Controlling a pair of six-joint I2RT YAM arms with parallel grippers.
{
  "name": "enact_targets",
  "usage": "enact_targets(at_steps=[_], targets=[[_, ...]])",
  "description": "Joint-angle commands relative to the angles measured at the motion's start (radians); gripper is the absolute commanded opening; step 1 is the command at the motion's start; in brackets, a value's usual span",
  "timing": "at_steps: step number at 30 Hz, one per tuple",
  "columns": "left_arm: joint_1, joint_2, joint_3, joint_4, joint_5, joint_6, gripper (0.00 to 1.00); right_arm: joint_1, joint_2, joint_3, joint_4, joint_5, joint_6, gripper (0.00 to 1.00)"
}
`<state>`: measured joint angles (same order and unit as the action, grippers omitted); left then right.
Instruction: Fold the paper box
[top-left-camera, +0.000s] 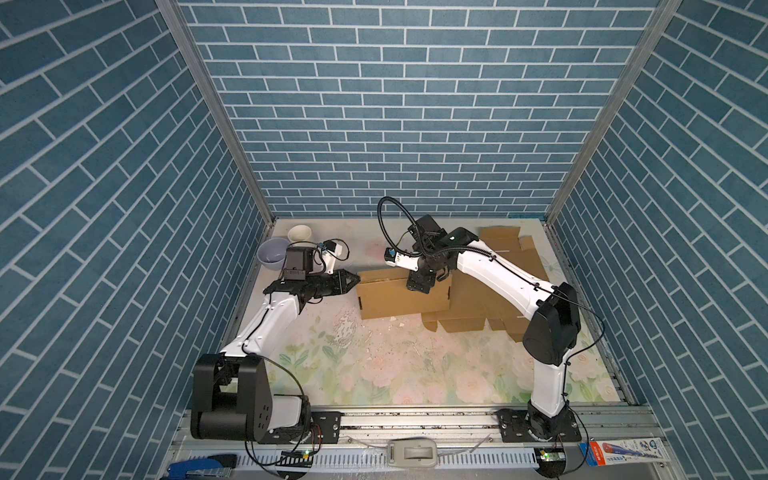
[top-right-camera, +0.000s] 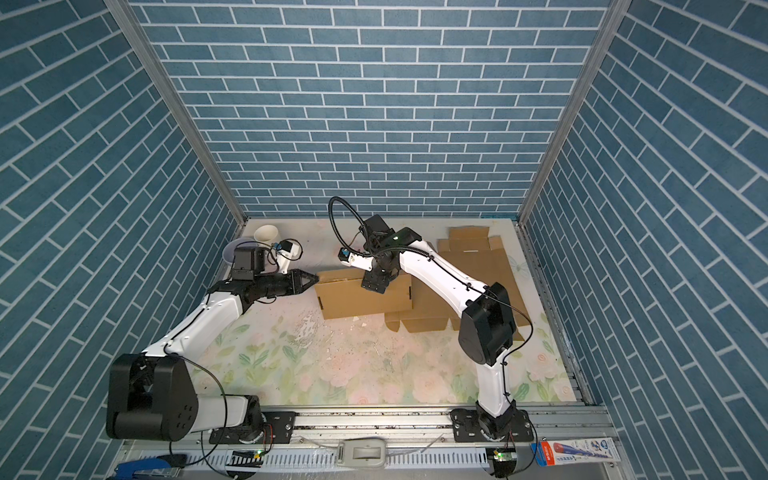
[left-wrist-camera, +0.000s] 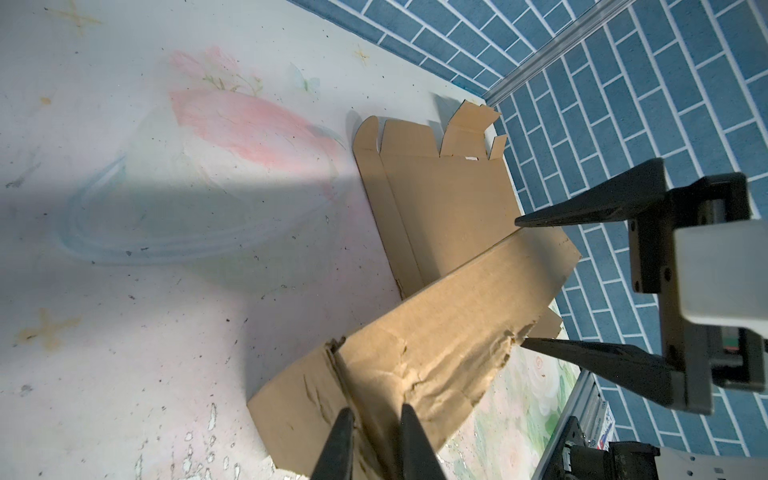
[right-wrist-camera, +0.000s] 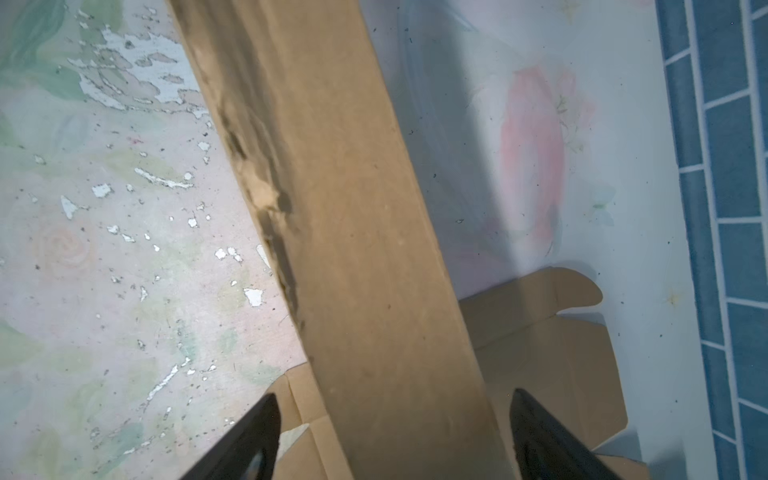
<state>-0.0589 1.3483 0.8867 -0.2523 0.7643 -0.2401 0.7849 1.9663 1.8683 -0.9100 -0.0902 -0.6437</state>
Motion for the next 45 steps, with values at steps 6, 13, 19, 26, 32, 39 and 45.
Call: enact_targets(at_steps=[6,13,19,26,32,39,45], targets=[[-0.005,0.032,-0.049,-0.143,-0.087,0.038,0.21,-0.004,0.168,0.236,-0.212,-0.105,-0.154,0.8],[-0.007,-0.015,-0.033,-0.175,-0.117,0.051,0.27,-0.006,0.22,0.333,-0.268,-0.194,-0.141,0.63],[0.003,-0.091,0.022,-0.22,-0.16,0.05,0.42,-0.003,0.212,0.327,-0.256,-0.2,-0.113,0.45],[0.083,-0.216,0.144,-0.337,-0.203,0.055,0.51,0.018,0.165,0.327,-0.156,-0.175,-0.062,0.36],[0.169,-0.289,0.268,-0.436,-0.328,0.064,0.62,0.07,0.188,0.343,0.089,0.083,0.002,0.34],[0.246,-0.297,0.281,-0.396,-0.362,-0.022,0.56,0.134,0.35,0.422,0.298,0.379,0.019,0.34],[0.278,-0.29,0.246,-0.345,-0.327,-0.04,0.58,0.205,0.399,0.409,0.339,0.333,0.142,0.5]])
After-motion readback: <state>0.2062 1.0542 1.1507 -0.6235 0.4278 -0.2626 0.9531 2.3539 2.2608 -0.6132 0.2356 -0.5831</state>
